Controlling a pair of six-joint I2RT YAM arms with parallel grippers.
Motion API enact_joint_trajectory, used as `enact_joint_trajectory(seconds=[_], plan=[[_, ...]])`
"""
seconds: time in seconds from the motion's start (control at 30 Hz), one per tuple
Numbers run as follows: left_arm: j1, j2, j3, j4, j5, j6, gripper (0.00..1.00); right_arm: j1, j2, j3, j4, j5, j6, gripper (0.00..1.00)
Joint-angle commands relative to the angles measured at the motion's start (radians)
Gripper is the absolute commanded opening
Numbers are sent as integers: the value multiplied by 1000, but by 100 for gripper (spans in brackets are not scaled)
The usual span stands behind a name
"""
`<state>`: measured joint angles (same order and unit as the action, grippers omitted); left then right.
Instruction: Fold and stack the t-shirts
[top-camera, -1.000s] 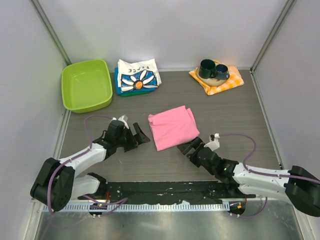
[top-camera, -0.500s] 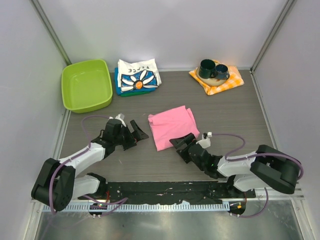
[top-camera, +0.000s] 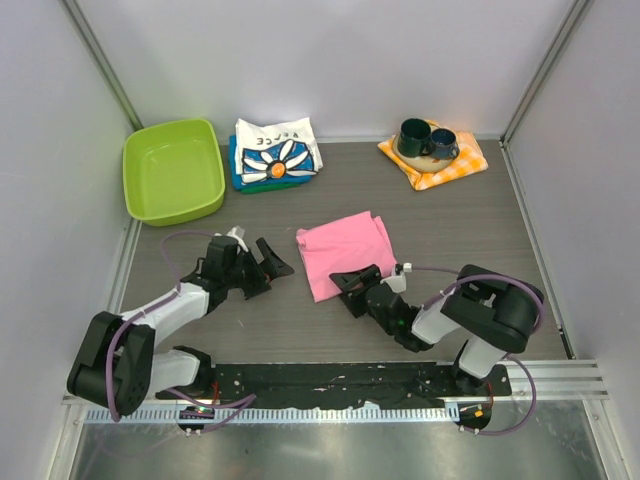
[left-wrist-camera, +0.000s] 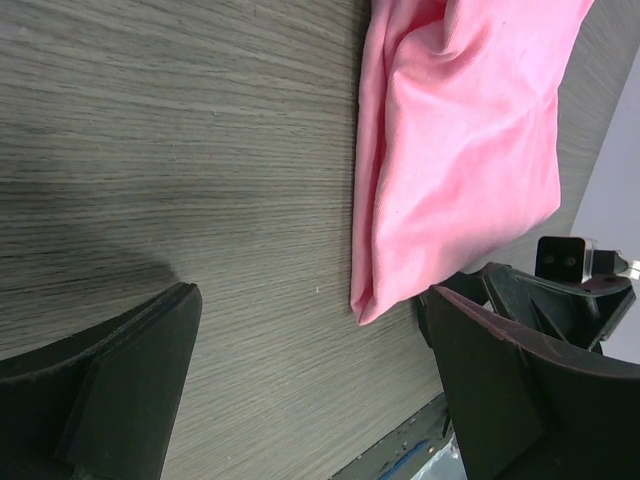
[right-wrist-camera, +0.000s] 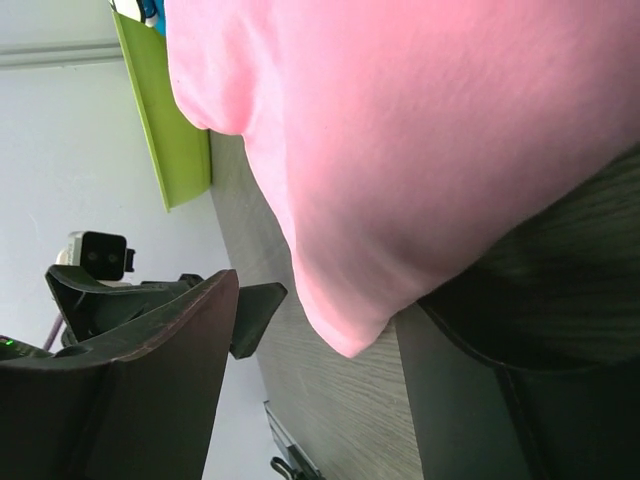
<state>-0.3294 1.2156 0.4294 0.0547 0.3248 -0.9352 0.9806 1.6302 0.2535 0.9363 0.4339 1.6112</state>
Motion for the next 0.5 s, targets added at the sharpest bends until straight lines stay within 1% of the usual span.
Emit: enact_joint_trajectory(seconds=[0.0,0.07,0.17,0.2,0.27,0.3,0.37,0.4,0.47], plan=[[13,16,23,46,37,7,100,-25,88,-17,-27,-26,-7,68],[13,18,22,54,42,6,100,-36,120,-16,-2,-32,-7,67],[16,25,20,60,46,6,100,-46,161,-16,42,-49,-4,60],[16,28,19,62,42,6,100,-54,171,-16,56,-55,-4,54],[18,36,19,68,48,3,100,-62,204,-13,88,-72,-2,49],[18,45,20,76,48,1,100,-72,215,-10,102,-80,-4,41],[18,55,22,86,57,-2,100,-80,241,-5,133,-99,-4,34],[18,59,20,99,62,-4,100,-86,243,-5,137,-106,-4,21],[18,76,25,106,71,-8,100,-92,238,3,133,-116,-10,8]])
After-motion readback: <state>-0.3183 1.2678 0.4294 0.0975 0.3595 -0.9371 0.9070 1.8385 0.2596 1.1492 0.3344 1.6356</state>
